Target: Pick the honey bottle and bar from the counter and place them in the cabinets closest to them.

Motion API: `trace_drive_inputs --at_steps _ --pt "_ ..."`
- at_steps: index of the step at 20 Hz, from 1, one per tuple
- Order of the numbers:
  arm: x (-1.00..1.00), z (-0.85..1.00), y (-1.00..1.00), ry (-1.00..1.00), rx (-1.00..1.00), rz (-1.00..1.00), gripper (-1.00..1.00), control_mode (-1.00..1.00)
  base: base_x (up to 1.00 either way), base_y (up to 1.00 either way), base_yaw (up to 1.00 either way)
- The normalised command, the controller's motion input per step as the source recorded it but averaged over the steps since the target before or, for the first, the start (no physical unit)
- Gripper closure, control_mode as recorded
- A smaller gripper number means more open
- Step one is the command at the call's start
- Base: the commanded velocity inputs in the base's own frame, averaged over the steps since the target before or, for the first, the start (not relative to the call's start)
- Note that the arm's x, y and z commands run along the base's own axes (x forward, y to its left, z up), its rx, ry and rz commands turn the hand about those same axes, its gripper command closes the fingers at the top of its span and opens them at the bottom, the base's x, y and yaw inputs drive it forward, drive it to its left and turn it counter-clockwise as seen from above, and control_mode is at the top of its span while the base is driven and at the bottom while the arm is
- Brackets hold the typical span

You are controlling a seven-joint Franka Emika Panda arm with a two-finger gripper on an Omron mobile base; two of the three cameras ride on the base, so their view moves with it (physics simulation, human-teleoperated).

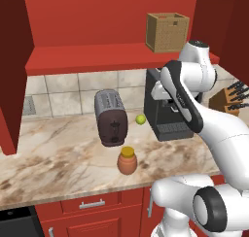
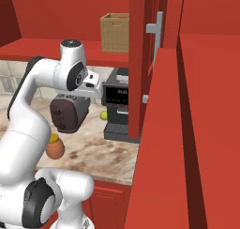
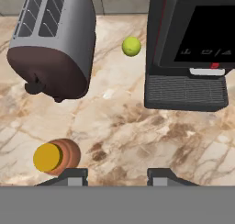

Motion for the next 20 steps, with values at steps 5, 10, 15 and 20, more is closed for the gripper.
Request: trace_drive_inputs --at_steps 5,10,15,20 --pt "-0.03 0.00 0.17 -0.01 -0.01 0.00 -1.00 -1.00 0.00 0.00 0.00" --pt "-0.13 0.00 0.37 -0.03 -0.04 0.00 -1.00 -1.00 0.00 0.00 0.00" --pt "-0.31 0.00 0.30 -0.04 -0.03 0.00 -1.00 -1.00 0.00 0.00 0.00" --pt "-0.42 0.00 0.19 -0.03 -0.01 0.00 -1.00 -1.00 0.00 0.00 0.00"
